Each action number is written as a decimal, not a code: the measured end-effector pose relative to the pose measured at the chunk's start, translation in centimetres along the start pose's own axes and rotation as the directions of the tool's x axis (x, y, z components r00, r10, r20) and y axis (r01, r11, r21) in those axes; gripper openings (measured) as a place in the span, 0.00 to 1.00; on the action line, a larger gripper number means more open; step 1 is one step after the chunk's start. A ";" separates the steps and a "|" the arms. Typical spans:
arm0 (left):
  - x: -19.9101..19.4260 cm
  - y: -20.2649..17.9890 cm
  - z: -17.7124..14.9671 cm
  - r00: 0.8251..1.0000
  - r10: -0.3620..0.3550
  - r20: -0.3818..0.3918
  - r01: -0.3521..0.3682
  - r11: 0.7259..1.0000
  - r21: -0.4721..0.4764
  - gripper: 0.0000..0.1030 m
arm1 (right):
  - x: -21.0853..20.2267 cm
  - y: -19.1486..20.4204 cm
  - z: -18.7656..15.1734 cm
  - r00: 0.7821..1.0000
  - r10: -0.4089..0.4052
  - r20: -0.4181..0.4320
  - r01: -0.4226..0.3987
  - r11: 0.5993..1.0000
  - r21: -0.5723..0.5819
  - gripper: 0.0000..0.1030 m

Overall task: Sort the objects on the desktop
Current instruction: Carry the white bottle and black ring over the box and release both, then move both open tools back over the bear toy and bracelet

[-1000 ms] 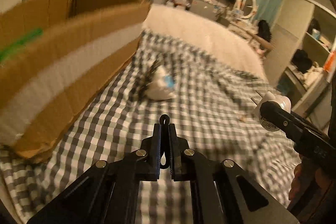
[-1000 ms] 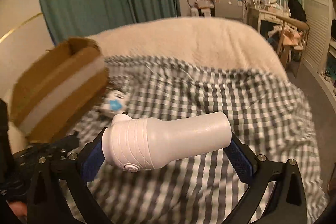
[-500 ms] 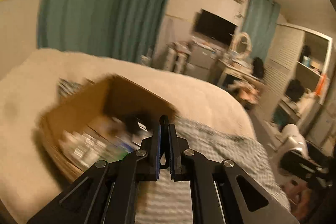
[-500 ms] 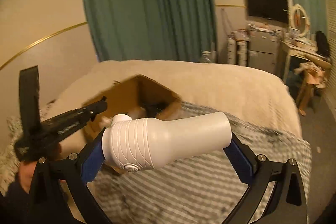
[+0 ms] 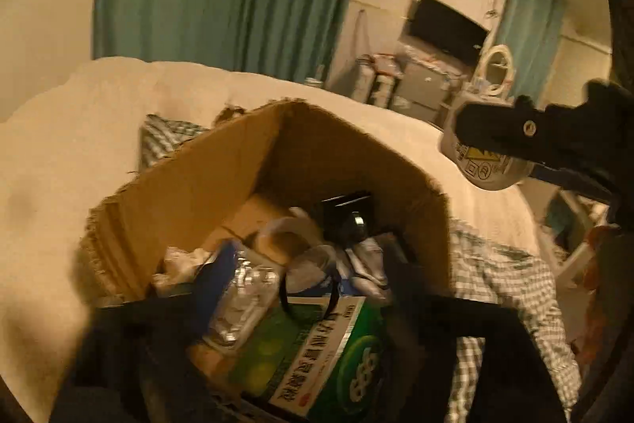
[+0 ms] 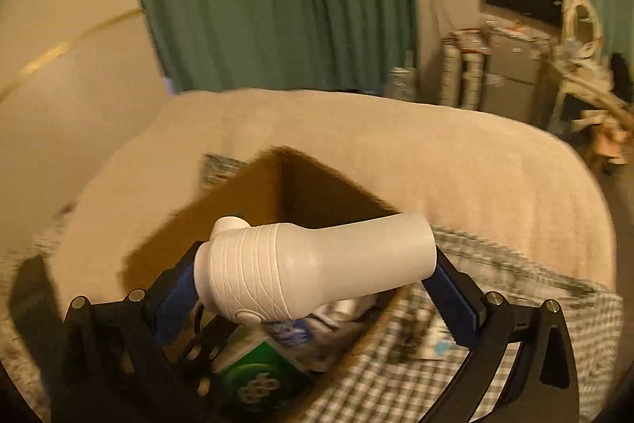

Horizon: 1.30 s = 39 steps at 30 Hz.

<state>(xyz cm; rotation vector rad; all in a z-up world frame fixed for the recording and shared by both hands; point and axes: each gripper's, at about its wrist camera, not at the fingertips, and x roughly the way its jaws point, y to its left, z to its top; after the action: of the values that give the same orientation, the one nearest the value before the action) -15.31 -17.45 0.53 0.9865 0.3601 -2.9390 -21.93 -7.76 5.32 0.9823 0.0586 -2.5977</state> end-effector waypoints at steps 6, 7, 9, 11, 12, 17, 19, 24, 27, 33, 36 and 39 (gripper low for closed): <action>-1.7 0.2 -0.6 0.999 -0.034 -0.022 0.031 0.994 -0.104 0.91 | -2.6 -2.1 -0.8 0.999 0.012 -0.034 -0.010 0.998 0.065 1.00; -2.0 0.1 -0.9 0.999 -0.027 -0.029 0.024 0.994 -0.109 0.92 | -2.6 -1.6 -0.5 0.999 0.012 -0.042 -0.009 0.998 0.058 1.00; -2.7 -0.3 -1.9 0.999 -0.007 -0.049 0.002 0.995 -0.103 0.92 | -1.9 -0.8 0.1 0.994 0.040 -0.104 -0.036 0.999 0.037 1.00; -3.5 -0.6 -2.3 0.999 0.011 -0.038 -0.013 0.997 -0.075 0.92 | -1.2 0.1 0.2 0.982 0.072 -0.172 -0.064 0.996 0.055 1.00; -4.0 -0.8 -2.5 0.999 0.022 -0.034 -0.024 0.998 -0.058 0.92 | -0.8 0.5 0.2 0.978 0.082 -0.192 -0.072 0.996 0.062 1.00; -5.0 -0.4 -2.0 0.999 -0.041 0.022 0.043 0.995 -0.088 0.92 | -0.3 1.4 -0.1 0.963 0.146 -0.228 -0.118 0.984 0.135 1.00; -5.2 0.0 -1.8 0.994 -0.080 0.073 0.090 0.987 -0.134 0.93 | -0.1 1.8 -0.5 0.959 0.159 -0.235 -0.129 0.982 0.137 1.00; -4.6 0.6 -1.4 0.974 -0.177 0.138 0.203 0.957 -0.205 0.94 | 1.1 1.9 -1.3 0.951 0.211 -0.224 -0.162 0.962 0.221 1.00; -3.1 1.9 -1.2 0.985 -0.137 0.104 0.161 0.949 -0.270 0.95 | 1.3 1.7 -1.7 0.940 0.273 -0.204 -0.210 0.936 0.282 0.99; -2.3 2.3 -1.4 0.993 -0.085 0.076 0.102 0.960 -0.260 0.95 | -0.7 -0.2 -2.3 0.968 0.197 -0.154 -0.155 0.956 0.248 0.99; -3.1 1.2 -1.6 0.991 -0.109 0.074 0.124 0.964 -0.234 0.95 | -2.7 -3.7 -3.4 0.995 0.066 -0.077 -0.048 0.975 0.217 1.00; -3.9 -0.2 -1.9 0.993 -0.106 0.054 0.115 0.972 -0.204 0.95 | -3.4 -7.5 -5.8 0.996 -0.066 -0.067 0.075 0.987 0.144 1.00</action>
<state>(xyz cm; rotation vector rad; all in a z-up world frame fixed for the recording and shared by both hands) -11.05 -17.02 1.44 0.9028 0.7250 -2.9351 -18.48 1.33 2.47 1.1309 -0.0851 -2.6668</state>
